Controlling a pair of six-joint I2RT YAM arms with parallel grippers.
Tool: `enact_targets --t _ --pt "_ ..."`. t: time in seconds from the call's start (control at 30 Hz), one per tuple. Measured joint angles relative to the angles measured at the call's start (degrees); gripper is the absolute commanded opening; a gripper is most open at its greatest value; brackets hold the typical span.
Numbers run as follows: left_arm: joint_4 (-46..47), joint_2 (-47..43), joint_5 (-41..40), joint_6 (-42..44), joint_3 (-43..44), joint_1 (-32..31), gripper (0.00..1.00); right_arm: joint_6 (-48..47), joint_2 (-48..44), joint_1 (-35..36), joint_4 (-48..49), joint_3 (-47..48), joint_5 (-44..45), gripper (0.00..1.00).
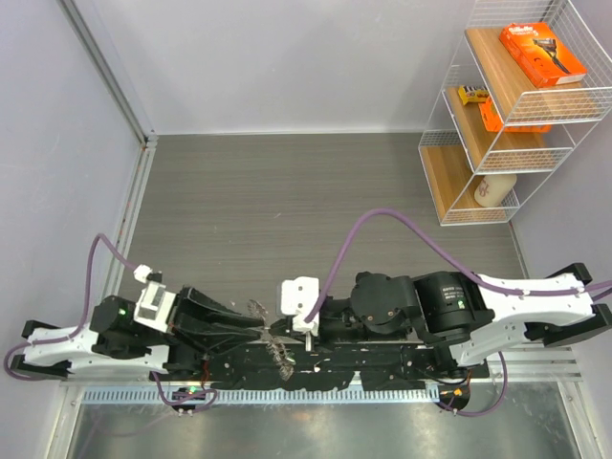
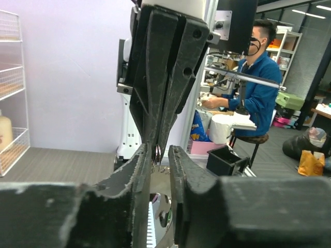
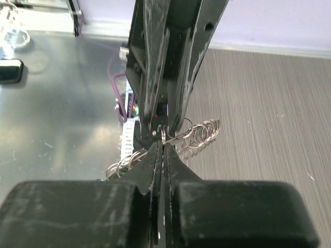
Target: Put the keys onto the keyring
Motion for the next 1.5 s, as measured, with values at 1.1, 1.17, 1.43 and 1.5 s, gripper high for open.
enact_targets --t 1.1,1.17,1.43,1.5 --pt "-20.74 -12.68 -12.17 -4.61 1.29 0.37 0.34 7.37 33.62 -1.92 -47.23 26.91 45.66 0.05" --pt "-21.59 -12.74 -13.16 -4.61 1.05 0.5 0.34 7.48 33.51 -3.21 -46.8 25.0 48.33 0.05" --pt "-20.85 -12.74 -10.86 -4.61 0.85 0.24 0.33 4.94 28.5 -12.33 -46.93 14.38 54.07 0.05" --pt "-20.87 -12.74 -10.93 -4.59 0.85 0.24 0.33 2.95 25.97 -14.86 -45.97 11.23 53.55 0.05"
